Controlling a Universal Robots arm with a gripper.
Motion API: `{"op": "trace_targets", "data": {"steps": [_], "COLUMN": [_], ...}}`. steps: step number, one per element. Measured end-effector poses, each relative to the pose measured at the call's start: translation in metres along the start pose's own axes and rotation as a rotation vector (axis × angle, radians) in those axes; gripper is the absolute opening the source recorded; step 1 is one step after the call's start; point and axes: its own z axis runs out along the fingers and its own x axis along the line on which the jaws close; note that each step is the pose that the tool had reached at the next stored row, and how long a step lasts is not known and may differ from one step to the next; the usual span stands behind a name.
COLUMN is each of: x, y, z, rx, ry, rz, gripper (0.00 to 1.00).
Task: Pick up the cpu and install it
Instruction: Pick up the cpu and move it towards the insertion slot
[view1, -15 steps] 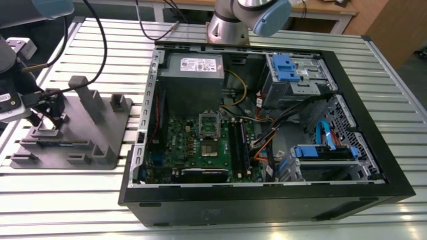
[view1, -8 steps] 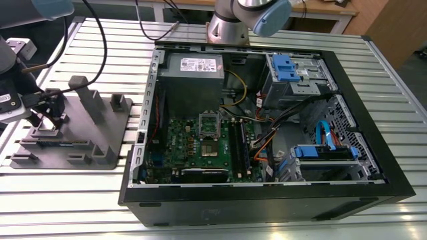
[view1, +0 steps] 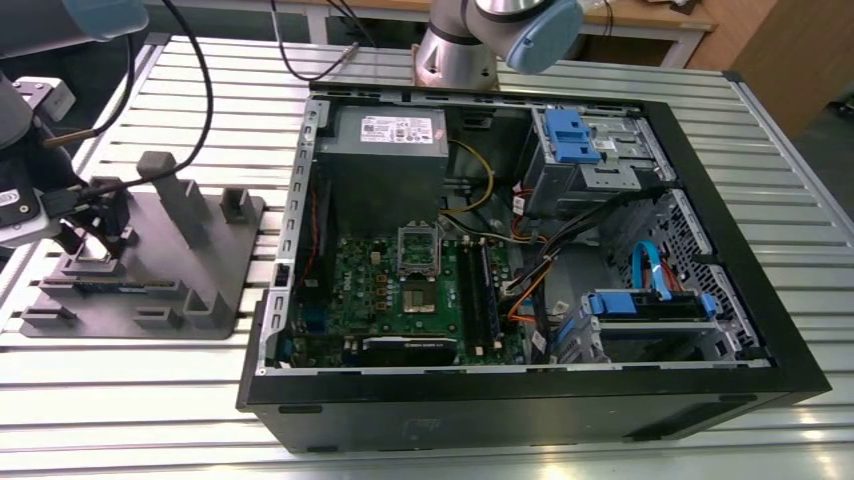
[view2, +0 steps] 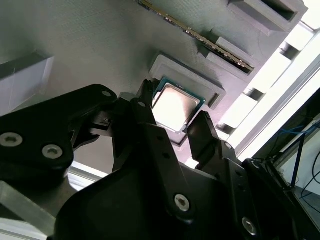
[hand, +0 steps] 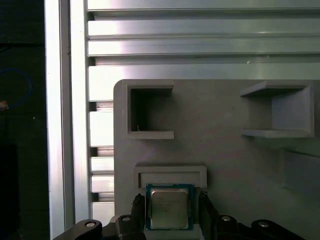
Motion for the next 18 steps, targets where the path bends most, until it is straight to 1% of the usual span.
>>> {"op": "trace_targets", "data": {"steps": [11,18], "x": [0.0001,0.0001], "y": [0.0,0.0], "z": [0.0049,0.0058], "rx": [0.0,0.0], "ry": [0.0,0.0], "rz": [0.0,0.0], "gripper": [0.55,0.55]}}
